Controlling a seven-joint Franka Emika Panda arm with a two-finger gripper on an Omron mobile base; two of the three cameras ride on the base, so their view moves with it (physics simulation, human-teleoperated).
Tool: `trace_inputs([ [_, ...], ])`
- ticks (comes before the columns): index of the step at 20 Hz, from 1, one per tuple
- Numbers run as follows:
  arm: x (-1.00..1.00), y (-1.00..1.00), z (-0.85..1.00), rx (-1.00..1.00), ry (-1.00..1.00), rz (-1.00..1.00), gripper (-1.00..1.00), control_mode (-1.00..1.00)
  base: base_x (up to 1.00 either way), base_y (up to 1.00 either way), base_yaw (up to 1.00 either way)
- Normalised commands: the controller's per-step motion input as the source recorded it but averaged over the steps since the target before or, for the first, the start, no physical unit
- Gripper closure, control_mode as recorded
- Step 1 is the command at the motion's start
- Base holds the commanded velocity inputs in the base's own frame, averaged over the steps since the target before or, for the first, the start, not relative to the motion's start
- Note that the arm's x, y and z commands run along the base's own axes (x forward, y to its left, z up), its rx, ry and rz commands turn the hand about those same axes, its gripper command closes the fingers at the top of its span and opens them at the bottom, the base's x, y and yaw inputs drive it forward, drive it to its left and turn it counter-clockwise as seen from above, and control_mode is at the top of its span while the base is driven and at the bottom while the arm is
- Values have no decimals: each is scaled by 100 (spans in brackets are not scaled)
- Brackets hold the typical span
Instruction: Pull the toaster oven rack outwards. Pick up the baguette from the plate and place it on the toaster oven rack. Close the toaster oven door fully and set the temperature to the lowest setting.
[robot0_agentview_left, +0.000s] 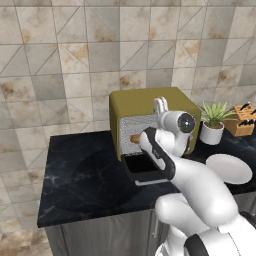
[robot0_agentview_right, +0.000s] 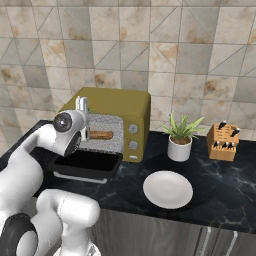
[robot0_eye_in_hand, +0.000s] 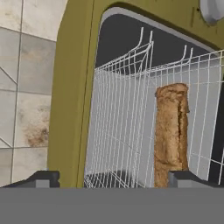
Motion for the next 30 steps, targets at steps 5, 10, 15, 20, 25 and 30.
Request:
trace_inputs([
  [5,-38,0,72,0,2,0,-100,-100,0,0,0],
  [10,-54,-2,68,-7,22,0,-100,-100,0,0,0],
  [15,-70,-4,41,-14,34,0,-100,-100,0,0,0],
  [20,-71,-1,12,-22,41,13,-100,-100,0,0,0],
  [25,-46,0,-3,-30,44,24,-100,-100,0,0,0],
  [30,-27,0,-20,-25,41,29,-100,-100,0,0,0],
])
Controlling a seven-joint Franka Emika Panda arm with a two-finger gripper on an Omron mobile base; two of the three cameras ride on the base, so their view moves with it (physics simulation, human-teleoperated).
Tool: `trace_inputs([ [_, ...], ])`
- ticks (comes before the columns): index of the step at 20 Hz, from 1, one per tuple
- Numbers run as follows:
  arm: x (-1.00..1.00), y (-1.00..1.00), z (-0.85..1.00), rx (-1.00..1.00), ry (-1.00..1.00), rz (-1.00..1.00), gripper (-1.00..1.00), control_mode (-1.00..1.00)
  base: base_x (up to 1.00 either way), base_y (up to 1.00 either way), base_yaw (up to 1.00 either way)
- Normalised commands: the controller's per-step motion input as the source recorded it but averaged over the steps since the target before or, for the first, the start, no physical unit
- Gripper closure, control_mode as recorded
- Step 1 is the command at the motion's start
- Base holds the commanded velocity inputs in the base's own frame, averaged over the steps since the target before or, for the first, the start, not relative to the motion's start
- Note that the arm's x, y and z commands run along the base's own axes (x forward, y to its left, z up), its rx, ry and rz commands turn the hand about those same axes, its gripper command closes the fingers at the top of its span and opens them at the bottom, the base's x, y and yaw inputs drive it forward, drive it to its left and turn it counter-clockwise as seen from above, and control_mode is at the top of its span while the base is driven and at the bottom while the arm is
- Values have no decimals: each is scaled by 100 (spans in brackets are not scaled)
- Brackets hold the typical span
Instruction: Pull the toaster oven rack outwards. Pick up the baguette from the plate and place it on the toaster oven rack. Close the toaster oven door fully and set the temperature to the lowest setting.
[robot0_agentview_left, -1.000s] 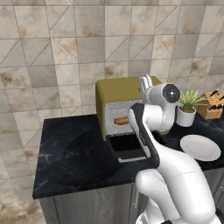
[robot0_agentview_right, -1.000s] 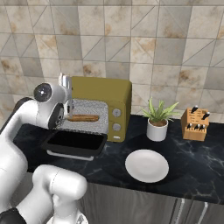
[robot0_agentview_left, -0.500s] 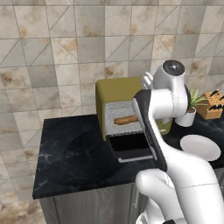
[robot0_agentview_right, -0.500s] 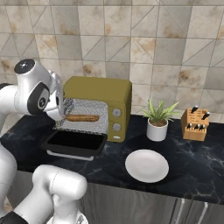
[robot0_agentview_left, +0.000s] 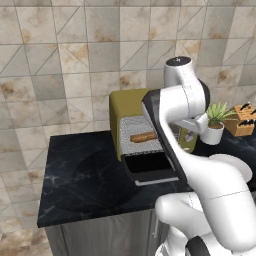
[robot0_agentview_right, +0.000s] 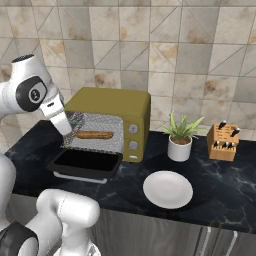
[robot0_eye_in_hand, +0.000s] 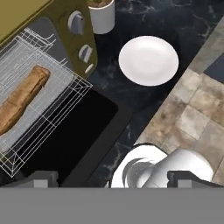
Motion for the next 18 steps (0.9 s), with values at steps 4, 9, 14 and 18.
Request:
trace_inputs([
  [4,-4,-3,-35,-18,22,38,-100,-100,0,0,0],
  [9,-20,-23,-46,-2,3,44,-100,-100,0,0,0],
  [14,-23,-14,-39,8,-10,39,-100,-100,0,0,0],
  [18,-3,0,-16,11,-17,32,-100,-100,0,0,0],
])
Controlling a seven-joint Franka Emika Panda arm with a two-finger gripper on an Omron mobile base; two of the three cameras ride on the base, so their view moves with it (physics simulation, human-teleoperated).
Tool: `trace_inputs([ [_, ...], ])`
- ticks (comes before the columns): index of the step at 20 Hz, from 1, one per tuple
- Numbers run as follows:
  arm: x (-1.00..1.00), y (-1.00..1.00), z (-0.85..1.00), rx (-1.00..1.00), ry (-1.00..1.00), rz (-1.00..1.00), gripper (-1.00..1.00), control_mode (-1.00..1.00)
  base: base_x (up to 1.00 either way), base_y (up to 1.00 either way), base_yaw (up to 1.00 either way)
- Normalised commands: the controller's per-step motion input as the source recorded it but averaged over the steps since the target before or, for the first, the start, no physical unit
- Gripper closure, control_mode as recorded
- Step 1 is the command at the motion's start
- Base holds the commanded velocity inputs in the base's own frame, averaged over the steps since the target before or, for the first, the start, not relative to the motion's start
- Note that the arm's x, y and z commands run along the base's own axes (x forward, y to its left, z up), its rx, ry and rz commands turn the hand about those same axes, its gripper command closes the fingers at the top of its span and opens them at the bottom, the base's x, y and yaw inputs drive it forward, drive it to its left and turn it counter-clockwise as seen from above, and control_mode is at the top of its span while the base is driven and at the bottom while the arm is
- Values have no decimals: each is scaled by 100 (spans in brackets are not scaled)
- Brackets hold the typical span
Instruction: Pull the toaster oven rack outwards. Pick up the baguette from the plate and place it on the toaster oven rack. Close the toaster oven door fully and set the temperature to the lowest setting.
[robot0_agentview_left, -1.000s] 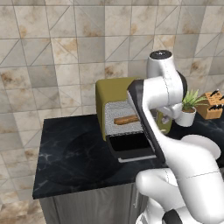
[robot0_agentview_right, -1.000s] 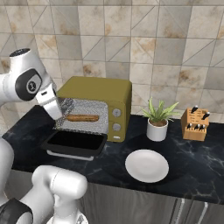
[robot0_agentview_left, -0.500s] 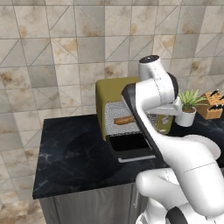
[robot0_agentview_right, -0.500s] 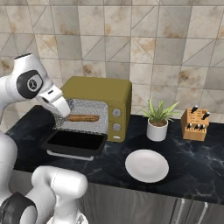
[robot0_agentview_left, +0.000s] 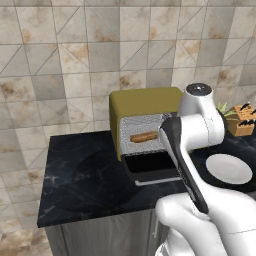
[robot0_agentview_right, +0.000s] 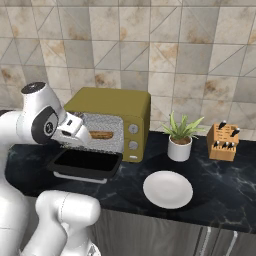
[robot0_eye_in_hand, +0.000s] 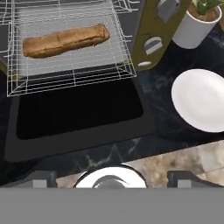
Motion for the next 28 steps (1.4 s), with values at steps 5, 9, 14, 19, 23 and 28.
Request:
trace_inputs([
  [5,0,0,-13,6,-10,18,-100,-100,0,0,0],
  [9,20,6,-14,3,-3,6,-100,-100,0,0,0],
  [14,26,11,-15,2,-1,3,-100,-100,0,0,0],
  [19,23,14,-21,1,0,5,-100,-100,0,0,0],
  [23,12,16,-27,0,0,5,-100,-100,0,0,0],
  [28,5,11,-32,0,0,2,-100,-100,0,0,0],
])
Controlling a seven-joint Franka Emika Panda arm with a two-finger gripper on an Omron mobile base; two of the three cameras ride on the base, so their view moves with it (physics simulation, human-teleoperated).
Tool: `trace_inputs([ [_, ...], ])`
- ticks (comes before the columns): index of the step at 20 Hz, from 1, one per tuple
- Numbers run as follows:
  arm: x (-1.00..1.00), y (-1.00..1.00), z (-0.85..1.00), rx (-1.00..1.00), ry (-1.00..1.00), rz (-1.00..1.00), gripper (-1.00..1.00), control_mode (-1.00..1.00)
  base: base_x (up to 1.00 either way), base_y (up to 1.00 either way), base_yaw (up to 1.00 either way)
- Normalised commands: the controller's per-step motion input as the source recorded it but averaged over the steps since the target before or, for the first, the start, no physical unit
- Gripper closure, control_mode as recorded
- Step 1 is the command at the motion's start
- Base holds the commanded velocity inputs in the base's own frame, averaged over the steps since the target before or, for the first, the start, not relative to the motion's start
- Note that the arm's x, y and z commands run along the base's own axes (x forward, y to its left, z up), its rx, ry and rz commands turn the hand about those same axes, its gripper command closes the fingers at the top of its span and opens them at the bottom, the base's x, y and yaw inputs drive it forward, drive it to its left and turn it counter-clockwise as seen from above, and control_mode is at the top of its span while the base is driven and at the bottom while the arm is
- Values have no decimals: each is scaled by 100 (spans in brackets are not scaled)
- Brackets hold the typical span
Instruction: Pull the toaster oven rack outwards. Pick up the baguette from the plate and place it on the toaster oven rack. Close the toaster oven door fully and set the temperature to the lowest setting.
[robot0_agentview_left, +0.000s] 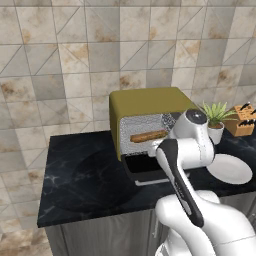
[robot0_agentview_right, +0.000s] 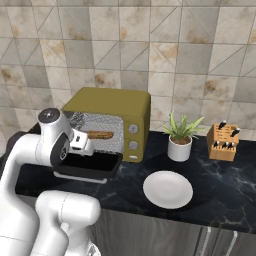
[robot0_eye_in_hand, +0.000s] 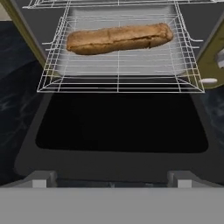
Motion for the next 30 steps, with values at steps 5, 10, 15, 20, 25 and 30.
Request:
trace_inputs([
  [5,7,0,-28,0,0,0,-100,-100,0,0,0],
  [10,21,0,-22,0,0,0,-100,-100,0,0,0],
  [15,24,0,-17,0,-1,0,-100,-100,0,0,0],
  [20,22,0,-16,0,0,0,-100,-100,0,0,0],
  [25,20,0,-13,0,0,0,-100,-100,0,0,0],
  [30,18,2,-15,0,0,0,-100,-100,0,0,0],
])
